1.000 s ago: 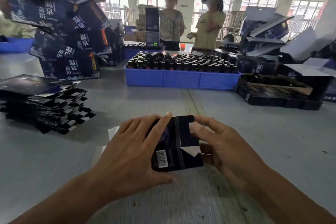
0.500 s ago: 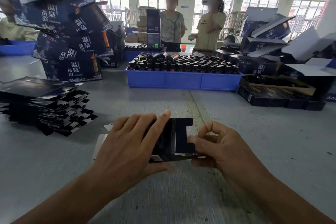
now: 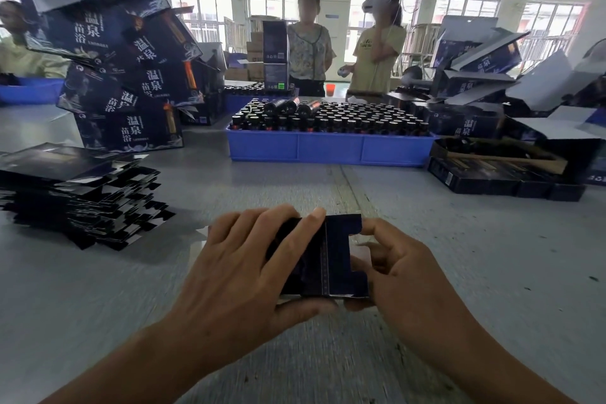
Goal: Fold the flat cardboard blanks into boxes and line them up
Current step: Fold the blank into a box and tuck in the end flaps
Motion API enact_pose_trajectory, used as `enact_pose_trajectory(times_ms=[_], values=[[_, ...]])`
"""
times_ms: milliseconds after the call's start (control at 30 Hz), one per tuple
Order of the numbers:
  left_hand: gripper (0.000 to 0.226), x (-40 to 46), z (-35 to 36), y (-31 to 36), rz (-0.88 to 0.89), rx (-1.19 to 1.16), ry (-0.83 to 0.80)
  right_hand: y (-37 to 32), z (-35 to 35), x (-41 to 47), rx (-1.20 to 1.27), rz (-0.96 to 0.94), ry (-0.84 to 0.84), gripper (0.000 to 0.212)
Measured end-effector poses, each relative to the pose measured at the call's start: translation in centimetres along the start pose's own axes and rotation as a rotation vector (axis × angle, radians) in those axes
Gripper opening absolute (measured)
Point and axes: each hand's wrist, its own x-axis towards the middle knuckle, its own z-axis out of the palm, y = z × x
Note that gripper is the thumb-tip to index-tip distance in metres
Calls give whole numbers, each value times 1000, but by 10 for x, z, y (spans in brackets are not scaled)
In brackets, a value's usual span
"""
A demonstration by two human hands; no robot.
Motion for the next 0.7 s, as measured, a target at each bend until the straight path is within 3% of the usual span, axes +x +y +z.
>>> enact_pose_trajectory(times_ms=[300,700], values=[[56,0,-3,-4,38,-18,-14,-1,0,-3,-240,-126,97,37],[50,3,-5,-3,44,-1,7,1,0,-5,-270,-210,123,48]])
